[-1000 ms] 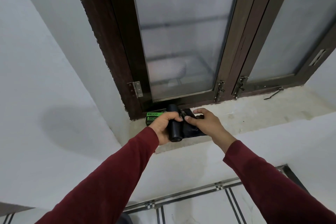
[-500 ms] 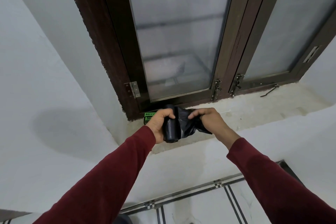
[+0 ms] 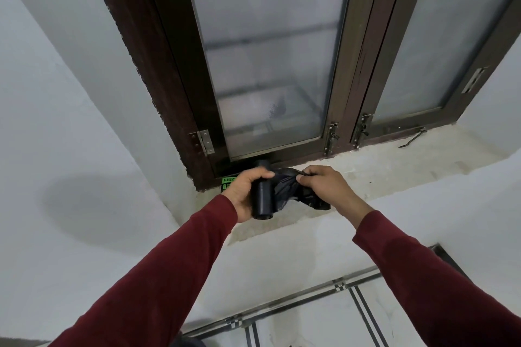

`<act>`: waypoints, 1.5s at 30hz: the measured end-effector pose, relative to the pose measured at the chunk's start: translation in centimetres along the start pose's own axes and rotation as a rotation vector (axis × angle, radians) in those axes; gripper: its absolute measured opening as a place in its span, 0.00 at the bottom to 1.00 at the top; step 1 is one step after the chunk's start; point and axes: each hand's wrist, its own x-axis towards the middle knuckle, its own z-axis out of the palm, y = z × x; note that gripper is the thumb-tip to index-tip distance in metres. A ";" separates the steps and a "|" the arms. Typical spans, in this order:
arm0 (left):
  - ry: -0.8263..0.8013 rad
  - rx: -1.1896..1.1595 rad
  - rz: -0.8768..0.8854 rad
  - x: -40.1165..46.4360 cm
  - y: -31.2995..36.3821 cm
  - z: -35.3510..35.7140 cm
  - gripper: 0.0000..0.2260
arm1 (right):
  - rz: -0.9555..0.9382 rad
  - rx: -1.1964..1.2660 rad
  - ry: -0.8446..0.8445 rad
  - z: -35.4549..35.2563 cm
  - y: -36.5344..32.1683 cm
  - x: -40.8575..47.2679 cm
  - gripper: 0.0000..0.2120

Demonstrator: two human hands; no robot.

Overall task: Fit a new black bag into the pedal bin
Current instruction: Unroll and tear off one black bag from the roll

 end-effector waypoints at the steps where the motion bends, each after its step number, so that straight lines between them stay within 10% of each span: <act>1: 0.005 0.019 0.005 0.0 0.0 0.0 0.13 | 0.004 -0.004 -0.009 0.0 -0.1 0.1 0.08; 9: 0.043 0.077 -0.024 0.3 0.2 -0.1 0.12 | -0.069 0.080 -0.041 -0.4 -0.3 0.1 0.29; 15: 0.045 0.117 0.013 0.4 0.3 0.0 0.17 | 0.026 -0.003 0.034 -0.3 -1.1 0.1 0.09; 19: 0.058 0.126 0.024 0.3 0.5 0.1 0.14 | -0.083 -0.105 0.161 0.2 -0.7 0.0 0.19; 25: -0.016 0.029 0.038 0.2 0.5 -0.1 0.11 | -0.048 -0.040 0.115 0.6 -1.1 0.4 0.05; 31: 0.033 0.109 0.023 1.0 0.4 -0.3 0.25 | -0.006 0.008 0.087 0.5 -1.3 0.4 0.16; 35: 0.033 0.115 0.013 1.0 0.4 -0.4 0.17 | -0.037 0.031 0.061 0.2 -1.2 0.3 0.26; 41: 0.052 0.151 0.000 0.8 0.4 -0.4 0.19 | 0.061 0.058 0.124 -0.1 -1.3 0.2 0.08; 45: 0.012 0.124 -0.009 0.6 0.6 -0.3 0.15 | 0.013 -0.065 0.161 0.4 -0.7 0.1 0.26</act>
